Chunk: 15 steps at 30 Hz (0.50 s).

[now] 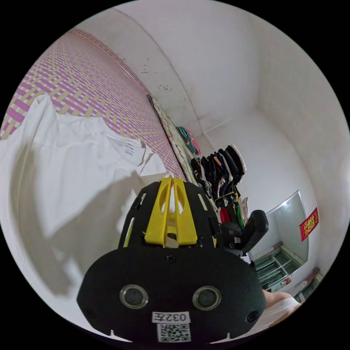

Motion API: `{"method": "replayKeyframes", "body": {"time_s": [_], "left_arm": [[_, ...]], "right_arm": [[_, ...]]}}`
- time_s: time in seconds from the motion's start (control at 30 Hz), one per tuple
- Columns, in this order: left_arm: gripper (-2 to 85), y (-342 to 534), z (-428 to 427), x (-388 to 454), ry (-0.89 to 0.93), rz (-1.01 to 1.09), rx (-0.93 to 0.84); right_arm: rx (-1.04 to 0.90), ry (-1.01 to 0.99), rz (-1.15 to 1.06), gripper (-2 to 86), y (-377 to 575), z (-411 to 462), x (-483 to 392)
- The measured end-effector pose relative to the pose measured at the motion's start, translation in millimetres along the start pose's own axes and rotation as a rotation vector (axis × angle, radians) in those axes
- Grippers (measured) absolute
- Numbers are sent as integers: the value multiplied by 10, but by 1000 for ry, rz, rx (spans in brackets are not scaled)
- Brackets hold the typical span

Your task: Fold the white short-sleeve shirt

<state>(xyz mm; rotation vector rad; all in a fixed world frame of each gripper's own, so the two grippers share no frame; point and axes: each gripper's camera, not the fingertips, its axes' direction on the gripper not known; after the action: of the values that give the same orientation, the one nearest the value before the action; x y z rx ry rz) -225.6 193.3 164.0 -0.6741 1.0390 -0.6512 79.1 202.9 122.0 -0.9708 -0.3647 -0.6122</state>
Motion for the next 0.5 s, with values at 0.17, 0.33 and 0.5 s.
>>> {"method": "replayKeyframes", "body": {"time_s": [0.17,0.33,0.5], "left_arm": [[-9,-50,16,-54,17,-32,18],[-9,-113,16,-102,-62,-88,27],[-10,-149,92,-13,-287,-124,1]], "right_arm": [[33,-30,34,4,69,-122,58],[223,-215,18,-2,440,-607,229],[187,-472,-28,27,681,-444,363]]}}
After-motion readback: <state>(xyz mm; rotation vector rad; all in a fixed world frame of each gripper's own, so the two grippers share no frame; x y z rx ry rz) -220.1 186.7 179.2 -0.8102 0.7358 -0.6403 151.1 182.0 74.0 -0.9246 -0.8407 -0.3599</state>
